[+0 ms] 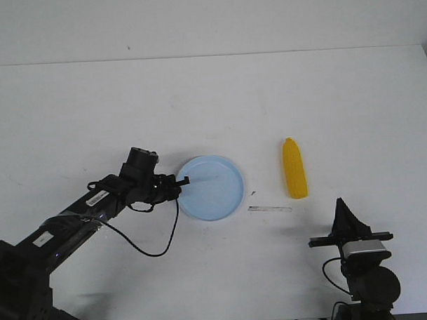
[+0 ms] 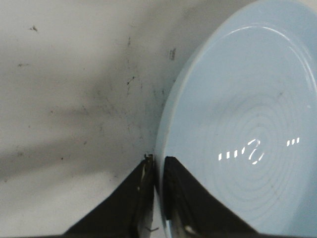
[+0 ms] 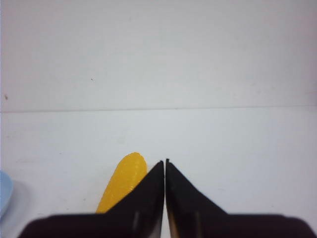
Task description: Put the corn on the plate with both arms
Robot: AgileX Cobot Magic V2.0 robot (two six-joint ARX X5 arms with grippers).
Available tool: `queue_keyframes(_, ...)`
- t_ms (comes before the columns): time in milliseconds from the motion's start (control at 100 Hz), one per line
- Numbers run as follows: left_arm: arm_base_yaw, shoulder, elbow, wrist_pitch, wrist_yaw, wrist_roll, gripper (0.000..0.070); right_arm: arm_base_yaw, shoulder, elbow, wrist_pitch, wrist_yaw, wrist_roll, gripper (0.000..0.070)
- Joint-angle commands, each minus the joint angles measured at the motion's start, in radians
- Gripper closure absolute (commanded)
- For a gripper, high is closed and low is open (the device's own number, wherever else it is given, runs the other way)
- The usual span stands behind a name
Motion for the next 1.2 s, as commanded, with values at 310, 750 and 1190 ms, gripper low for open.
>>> queue_keyframes(310,-0.006,-0.023,0.011,0.007,0.003,0.015,0.0491,0.002,0.001,-0.001,0.011,0.001,-0.004,0.0697)
queue_keyframes(750,0.101,-0.304,0.008,0.021,-0.184,0.262,0.07,0.002,0.001,-0.001,0.011,0.001,-0.004,0.0697)
queue_keyframes(1190,0.269,-0.708,-0.359,0.463,-0.232,0.577,0.0699,0.002,0.001,-0.001,0.011,0.001,-0.004,0.0697)
